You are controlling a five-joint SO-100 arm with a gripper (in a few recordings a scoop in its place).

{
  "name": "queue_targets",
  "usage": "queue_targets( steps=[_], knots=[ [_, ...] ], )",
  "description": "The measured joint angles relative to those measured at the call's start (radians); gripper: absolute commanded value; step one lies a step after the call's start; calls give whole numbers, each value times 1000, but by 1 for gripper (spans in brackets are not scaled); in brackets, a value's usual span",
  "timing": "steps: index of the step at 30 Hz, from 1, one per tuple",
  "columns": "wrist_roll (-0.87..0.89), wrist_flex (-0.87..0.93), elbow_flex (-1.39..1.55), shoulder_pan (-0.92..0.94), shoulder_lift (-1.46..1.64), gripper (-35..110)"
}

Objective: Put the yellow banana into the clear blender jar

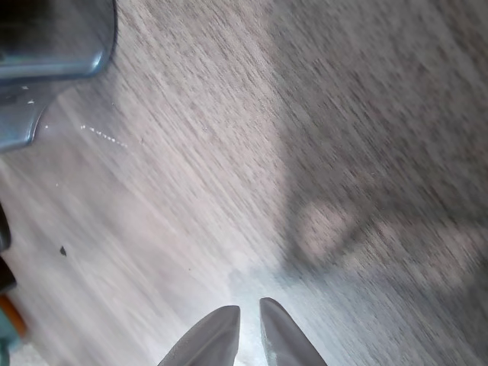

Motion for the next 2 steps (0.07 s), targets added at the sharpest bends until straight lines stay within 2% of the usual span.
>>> queue_targets(
  steps=[2],
  knots=[
    [0,0,0,0,0,0]
  ],
)
